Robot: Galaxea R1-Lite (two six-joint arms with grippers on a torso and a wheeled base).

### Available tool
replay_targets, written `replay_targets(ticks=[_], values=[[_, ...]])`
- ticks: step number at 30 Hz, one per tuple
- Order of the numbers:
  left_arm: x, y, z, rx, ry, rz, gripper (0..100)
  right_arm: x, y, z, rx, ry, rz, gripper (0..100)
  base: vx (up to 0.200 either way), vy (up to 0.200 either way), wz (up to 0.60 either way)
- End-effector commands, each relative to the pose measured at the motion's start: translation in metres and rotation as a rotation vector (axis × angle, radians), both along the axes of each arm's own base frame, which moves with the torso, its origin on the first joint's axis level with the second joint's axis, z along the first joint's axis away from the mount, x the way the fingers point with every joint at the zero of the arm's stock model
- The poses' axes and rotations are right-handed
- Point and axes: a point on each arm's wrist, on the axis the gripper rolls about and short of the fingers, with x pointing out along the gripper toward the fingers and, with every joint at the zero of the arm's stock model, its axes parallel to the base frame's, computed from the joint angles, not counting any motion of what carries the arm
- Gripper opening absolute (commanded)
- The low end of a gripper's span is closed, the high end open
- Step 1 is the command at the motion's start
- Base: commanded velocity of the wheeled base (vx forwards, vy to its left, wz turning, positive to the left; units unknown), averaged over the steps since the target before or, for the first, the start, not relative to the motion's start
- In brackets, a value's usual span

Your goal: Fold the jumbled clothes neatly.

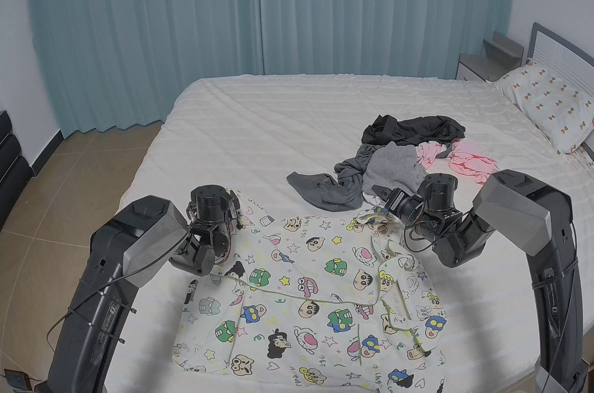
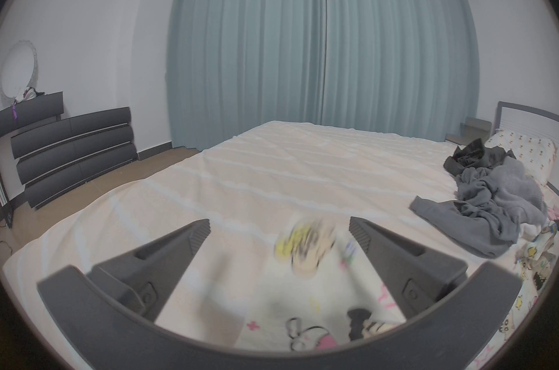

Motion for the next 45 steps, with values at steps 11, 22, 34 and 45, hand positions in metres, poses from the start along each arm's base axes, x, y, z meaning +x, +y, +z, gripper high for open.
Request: replay_targets(ticks=[11, 22, 34, 45], values=[[0.006, 0.050, 0.034, -0.039, -0.056, 0.115, 100, -0.001, -0.032, 0.015, 0.050, 0.033, -0.075, 100, 0.000, 0.000, 0.00], [-0.058, 0.054, 0.059, -0.302, 0.053, 0.012, 100, -0.023, 0.007, 0.033, 0.105, 0.050, 0.010, 100, 0.000, 0.000, 0.00], [-0.096, 0.046, 0.048, -0.348, 0.077, -0.020, 100, -0.015, 0.041, -0.004, 0.063, 0.188, 0.066, 100, 0.000, 0.000, 0.00], [-0.103, 0.044, 0.044, -0.342, 0.092, -0.023, 100, 0.016, 0.047, -0.012, 0.090, 0.159, 0.037, 100, 0.000, 0.000, 0.00]])
